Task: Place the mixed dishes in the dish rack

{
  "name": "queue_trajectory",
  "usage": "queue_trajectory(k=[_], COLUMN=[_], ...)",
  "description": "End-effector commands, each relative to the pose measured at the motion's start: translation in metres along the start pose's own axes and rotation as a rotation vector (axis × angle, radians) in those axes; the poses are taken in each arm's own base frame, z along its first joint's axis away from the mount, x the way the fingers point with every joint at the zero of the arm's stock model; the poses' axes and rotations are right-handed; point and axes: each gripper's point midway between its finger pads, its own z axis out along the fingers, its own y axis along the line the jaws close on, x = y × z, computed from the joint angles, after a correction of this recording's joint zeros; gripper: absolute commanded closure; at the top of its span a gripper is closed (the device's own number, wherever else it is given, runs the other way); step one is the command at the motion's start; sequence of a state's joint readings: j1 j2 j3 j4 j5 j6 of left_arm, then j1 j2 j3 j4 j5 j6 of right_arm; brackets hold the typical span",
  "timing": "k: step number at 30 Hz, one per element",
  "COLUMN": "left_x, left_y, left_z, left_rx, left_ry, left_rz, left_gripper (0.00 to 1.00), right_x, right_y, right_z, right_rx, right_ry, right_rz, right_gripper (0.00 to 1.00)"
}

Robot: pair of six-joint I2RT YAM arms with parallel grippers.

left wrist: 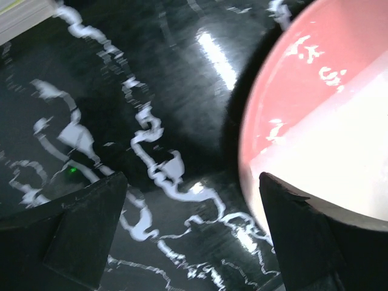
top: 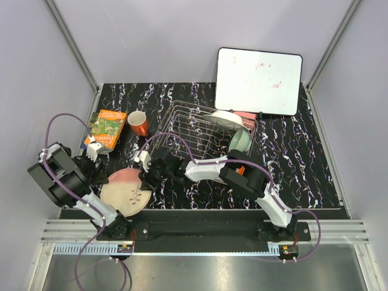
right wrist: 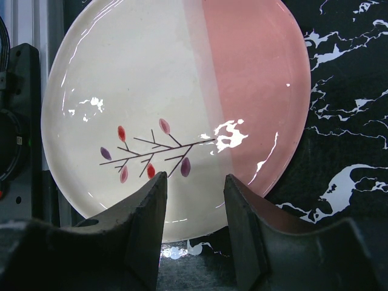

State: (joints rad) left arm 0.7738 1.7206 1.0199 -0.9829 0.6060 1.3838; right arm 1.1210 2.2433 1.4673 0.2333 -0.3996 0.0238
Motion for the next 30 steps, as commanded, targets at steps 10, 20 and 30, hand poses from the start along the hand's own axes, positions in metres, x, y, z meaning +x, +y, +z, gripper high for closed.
queue_trajectory(k=[10,20,30], left_x=[0.029,0.036,0.042], left_y=[-0.056,-0.059,-0.064], left_z=[0.028,0.027,0.026], left_rx=[0.167,0.18,0.236], left_ry=[0.108,0.15,0.191], left_rz=[-0.036,-0.044,-0.042], left_gripper=[0.07,0.39,0.57], right_x=[0.016,0.017,0.019], right_y=[-0.006,-0.007,-0.008], right_z=[-0.009,-0.008,-0.007], right_rx=[0.059,0.059,0.063], right_ry=[0.079,0.08,0.083], right_rz=[0.023,0.023,0.022], right_gripper=[0.49,0.49,0.49])
